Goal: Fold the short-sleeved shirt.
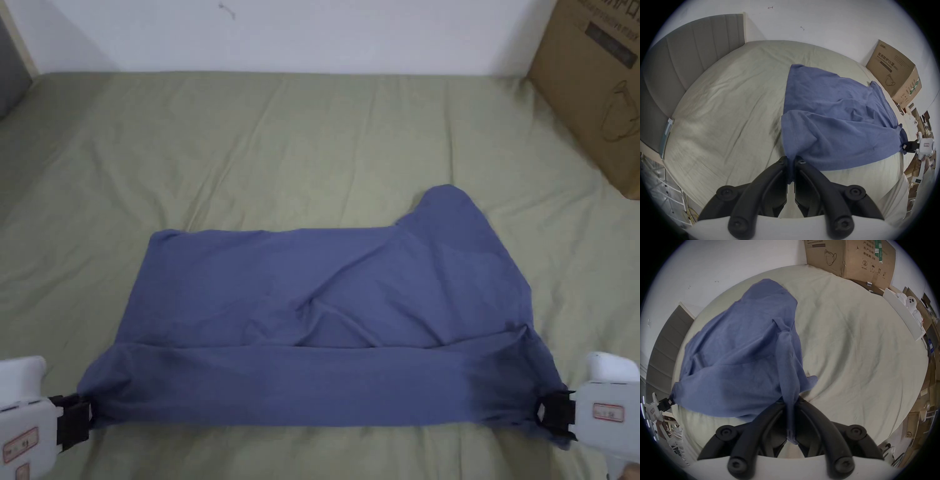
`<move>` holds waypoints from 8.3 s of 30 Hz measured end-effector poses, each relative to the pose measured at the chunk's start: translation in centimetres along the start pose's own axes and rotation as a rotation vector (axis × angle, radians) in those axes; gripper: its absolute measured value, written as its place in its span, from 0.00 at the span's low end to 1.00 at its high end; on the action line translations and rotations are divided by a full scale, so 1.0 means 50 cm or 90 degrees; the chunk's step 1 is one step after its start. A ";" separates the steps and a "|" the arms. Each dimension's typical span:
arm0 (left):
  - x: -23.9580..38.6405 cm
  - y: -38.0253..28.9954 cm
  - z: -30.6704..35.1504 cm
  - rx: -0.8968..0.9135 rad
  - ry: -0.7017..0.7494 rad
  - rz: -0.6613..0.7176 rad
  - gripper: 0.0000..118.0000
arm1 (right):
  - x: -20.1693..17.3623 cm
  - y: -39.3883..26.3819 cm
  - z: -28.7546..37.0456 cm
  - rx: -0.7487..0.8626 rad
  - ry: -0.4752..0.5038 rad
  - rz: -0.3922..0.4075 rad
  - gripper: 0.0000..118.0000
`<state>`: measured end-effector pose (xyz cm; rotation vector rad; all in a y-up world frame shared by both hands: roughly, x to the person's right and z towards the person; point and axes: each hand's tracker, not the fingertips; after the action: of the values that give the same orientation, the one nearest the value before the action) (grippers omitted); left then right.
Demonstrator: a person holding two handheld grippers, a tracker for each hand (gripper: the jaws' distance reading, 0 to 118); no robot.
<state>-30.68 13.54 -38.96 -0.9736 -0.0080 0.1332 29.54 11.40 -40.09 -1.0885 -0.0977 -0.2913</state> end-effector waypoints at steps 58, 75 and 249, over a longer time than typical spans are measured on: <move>0.062 0.208 -0.132 0.000 -0.031 0.002 0.50 | -0.118 0.349 -0.206 -0.059 0.010 0.182 0.00; 0.056 0.372 -0.343 -0.053 0.071 -0.013 0.00 | -0.088 0.390 -0.173 -0.015 0.012 0.084 0.00; -0.091 -0.158 -0.090 -0.072 -0.474 0.430 0.12 | -0.247 -0.184 0.154 0.054 0.092 0.130 0.01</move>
<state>-34.03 4.92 -34.71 -0.9602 -0.3752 1.1208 15.64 16.52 -31.34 -0.9816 0.1283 -0.1790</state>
